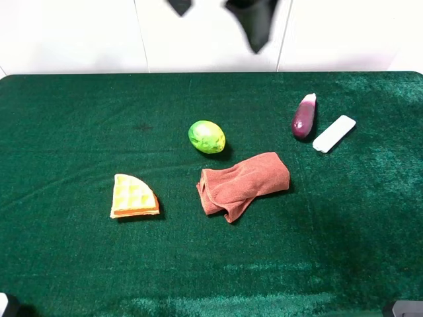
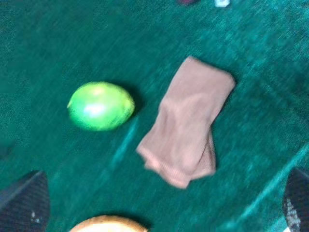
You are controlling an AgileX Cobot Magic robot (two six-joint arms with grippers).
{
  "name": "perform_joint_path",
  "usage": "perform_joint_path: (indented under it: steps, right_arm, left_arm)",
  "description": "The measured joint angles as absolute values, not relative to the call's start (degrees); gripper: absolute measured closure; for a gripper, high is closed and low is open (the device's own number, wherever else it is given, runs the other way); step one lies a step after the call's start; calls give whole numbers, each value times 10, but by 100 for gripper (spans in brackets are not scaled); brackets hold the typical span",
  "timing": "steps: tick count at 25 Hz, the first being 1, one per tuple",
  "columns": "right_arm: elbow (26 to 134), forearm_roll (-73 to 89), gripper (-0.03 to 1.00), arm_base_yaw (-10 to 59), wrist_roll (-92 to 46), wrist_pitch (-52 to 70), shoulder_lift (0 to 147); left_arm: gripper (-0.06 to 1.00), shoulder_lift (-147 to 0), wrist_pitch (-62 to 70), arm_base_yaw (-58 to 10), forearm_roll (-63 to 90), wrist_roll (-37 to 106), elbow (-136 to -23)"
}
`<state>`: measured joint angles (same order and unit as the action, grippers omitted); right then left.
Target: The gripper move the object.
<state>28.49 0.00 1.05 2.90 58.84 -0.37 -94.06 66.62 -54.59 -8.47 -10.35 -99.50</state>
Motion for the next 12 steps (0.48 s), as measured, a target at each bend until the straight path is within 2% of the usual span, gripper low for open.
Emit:
perform_joint_path:
  steps: [12]
  right_arm:
    - [285, 0, 27, 10, 29, 588, -4]
  left_arm:
    - [-3, -662, 666, -545, -117, -176, -725]
